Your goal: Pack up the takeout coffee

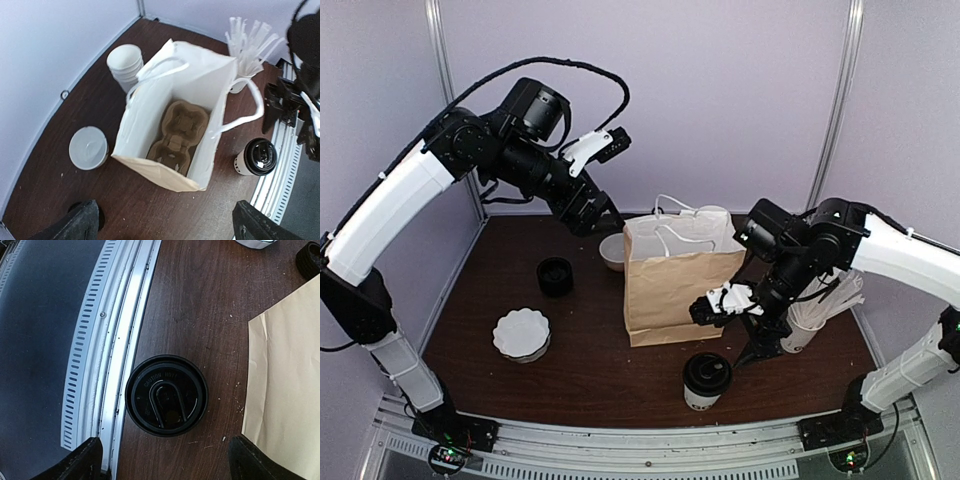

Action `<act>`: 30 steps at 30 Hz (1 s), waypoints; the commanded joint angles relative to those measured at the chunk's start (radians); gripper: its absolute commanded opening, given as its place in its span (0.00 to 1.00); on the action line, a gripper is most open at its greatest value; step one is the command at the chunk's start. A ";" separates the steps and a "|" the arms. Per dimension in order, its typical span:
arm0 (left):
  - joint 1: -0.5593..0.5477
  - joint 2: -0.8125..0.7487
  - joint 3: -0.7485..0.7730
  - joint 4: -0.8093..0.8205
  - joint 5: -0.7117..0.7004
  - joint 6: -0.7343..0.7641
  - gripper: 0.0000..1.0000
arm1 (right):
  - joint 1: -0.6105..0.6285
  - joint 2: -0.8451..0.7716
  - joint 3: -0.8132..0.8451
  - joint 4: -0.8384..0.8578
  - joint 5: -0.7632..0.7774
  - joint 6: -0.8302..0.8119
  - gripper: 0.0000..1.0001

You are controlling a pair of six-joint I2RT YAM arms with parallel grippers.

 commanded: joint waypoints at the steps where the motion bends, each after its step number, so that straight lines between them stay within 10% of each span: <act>1: 0.023 -0.022 -0.049 0.075 -0.005 -0.079 0.98 | 0.072 0.062 -0.010 0.057 0.084 0.041 0.91; 30: 0.037 -0.057 -0.149 0.082 -0.003 -0.062 0.97 | 0.209 0.216 -0.063 0.135 0.272 0.046 0.81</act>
